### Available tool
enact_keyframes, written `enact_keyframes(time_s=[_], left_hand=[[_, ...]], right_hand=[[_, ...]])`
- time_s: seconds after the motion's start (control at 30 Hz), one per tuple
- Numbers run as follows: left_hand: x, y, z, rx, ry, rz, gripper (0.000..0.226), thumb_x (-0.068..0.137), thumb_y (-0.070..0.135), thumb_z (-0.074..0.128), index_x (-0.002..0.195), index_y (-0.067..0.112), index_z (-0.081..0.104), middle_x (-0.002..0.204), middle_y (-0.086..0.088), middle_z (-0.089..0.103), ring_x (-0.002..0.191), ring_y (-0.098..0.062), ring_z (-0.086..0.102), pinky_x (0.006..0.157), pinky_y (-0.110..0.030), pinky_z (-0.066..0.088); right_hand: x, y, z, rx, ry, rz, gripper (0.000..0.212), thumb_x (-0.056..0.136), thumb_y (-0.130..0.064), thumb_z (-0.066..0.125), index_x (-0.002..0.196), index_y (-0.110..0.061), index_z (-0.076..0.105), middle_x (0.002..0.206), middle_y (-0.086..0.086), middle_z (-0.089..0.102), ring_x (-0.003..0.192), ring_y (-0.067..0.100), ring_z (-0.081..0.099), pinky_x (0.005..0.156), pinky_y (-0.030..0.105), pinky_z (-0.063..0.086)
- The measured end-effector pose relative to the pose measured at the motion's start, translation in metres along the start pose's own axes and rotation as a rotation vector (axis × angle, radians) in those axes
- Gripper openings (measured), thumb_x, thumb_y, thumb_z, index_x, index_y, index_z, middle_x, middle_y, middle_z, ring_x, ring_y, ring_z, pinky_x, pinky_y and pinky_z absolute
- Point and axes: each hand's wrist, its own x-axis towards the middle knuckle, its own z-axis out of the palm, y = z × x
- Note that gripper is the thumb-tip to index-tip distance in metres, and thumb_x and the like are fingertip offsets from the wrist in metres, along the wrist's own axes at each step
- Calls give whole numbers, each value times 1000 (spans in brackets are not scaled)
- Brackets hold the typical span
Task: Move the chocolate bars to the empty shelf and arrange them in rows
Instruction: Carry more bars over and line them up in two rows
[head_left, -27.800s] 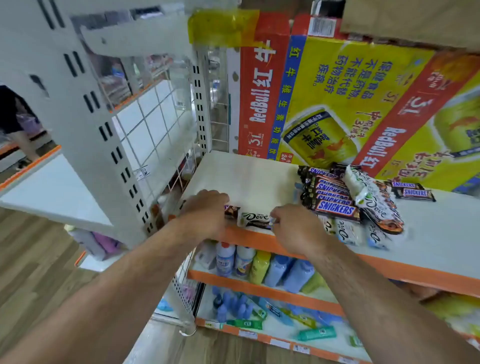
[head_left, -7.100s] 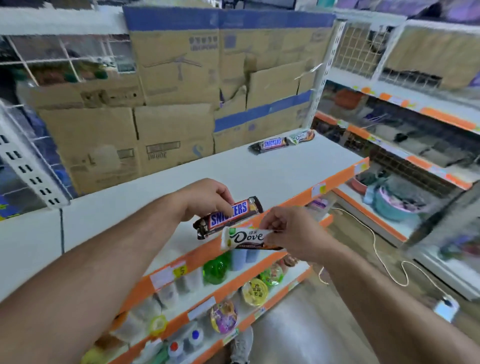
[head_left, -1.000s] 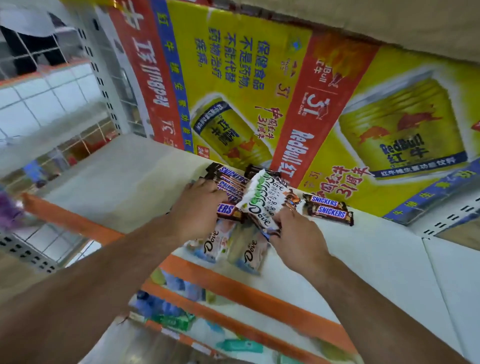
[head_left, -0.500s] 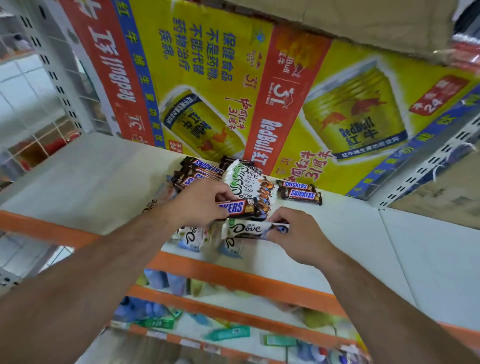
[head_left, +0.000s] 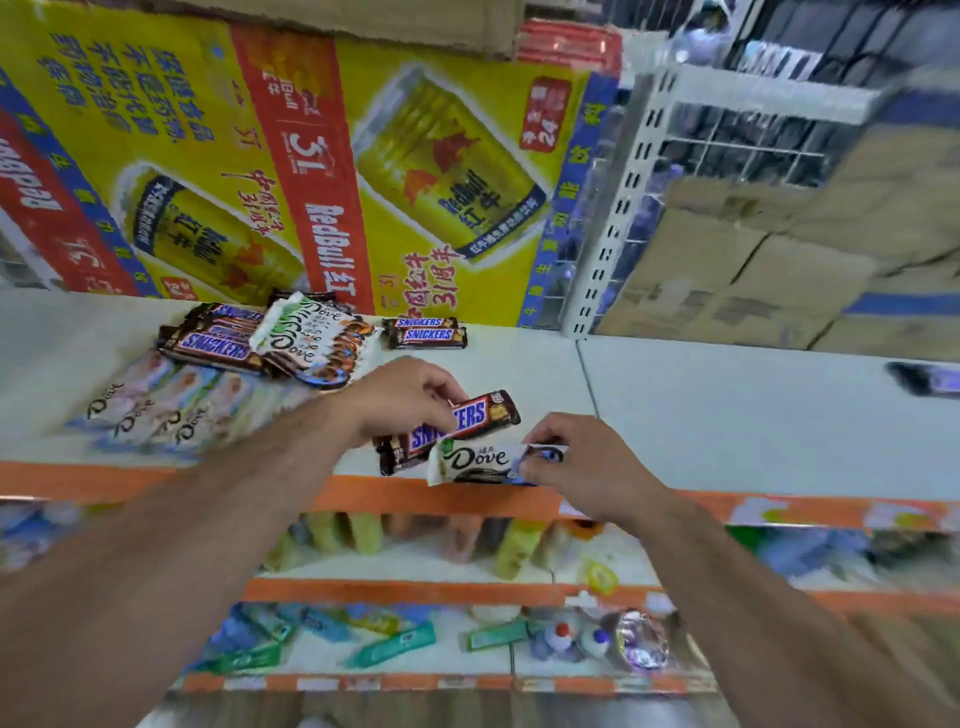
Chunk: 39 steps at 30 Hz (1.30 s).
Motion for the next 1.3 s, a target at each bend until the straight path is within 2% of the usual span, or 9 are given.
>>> enact_keyframes(time_s=[0.2, 0.33, 0.47, 0.73, 0.87, 1.03, 1.13, 1.23, 1.3], left_hand=[[13, 78, 111, 33, -84, 60, 24, 75, 3, 74, 81, 26, 72, 71, 6, 72, 62, -9, 64, 58, -18, 48], [29, 125, 174, 44, -165, 104, 23, 74, 3, 74, 85, 23, 74, 70, 6, 72, 62, -9, 65, 60, -21, 49], [53, 168, 224, 71, -243, 151, 23, 74, 3, 74, 89, 21, 75, 72, 7, 72, 65, -8, 65, 64, -23, 50], [134, 243, 313, 112, -404, 252, 22, 74, 3, 74, 86, 22, 74, 75, 4, 73, 66, -10, 67, 61, -22, 50], [189, 283, 359, 113, -481, 307, 22, 74, 5, 75, 88, 22, 74, 77, 3, 74, 67, -13, 68, 64, -26, 53], [258, 340, 406, 131, -534, 374, 22, 73, 8, 75, 90, 23, 74, 80, 2, 73, 67, -14, 67, 66, -27, 53], [296, 371, 429, 145, -538, 410, 21, 72, 12, 76, 89, 25, 75, 82, 3, 74, 70, -16, 69, 67, -30, 55], [325, 390, 451, 152, -536, 416, 21, 72, 14, 77, 88, 27, 75, 82, 4, 73, 73, -17, 70, 69, -32, 56], [340, 401, 464, 185, -531, 428, 21, 71, 17, 79, 87, 31, 75, 80, 9, 73, 72, -13, 70, 63, -26, 53]], right_hand=[[-76, 72, -72, -12, 51, 67, 13, 78, -28, 75, 78, -30, 62, 78, -14, 62, 57, -8, 53, 47, 8, 35], [-117, 118, -119, -20, 128, 116, 13, 80, -28, 75, 83, -24, 63, 80, -11, 63, 67, 9, 57, 47, 12, 37], [-144, 157, -162, -19, 225, 166, 13, 81, -27, 75, 86, -22, 64, 81, -13, 63, 73, 0, 55, 57, 8, 39], [-167, 238, -225, 57, 381, 295, 22, 79, -24, 77, 71, -31, 58, 66, -12, 60, 53, -5, 52, 46, 10, 36], [-163, 278, -269, 72, 434, 364, 15, 78, -19, 75, 76, -24, 61, 56, -17, 62, 40, -1, 50, 38, 12, 35], [-146, 316, -333, -37, 486, 441, 18, 76, -20, 76, 77, -29, 61, 71, -13, 64, 65, 5, 57, 60, 19, 43], [-133, 337, -369, -73, 514, 456, 19, 77, -22, 76, 74, -32, 60, 72, -14, 64, 67, 3, 56, 59, 16, 41], [-123, 360, -390, -65, 549, 478, 14, 77, -24, 77, 78, -27, 63, 74, -8, 65, 69, 8, 58, 64, 27, 45], [-119, 373, -401, -73, 511, 487, 16, 77, -26, 76, 77, -30, 61, 74, -9, 65, 68, 3, 57, 62, 24, 43]])
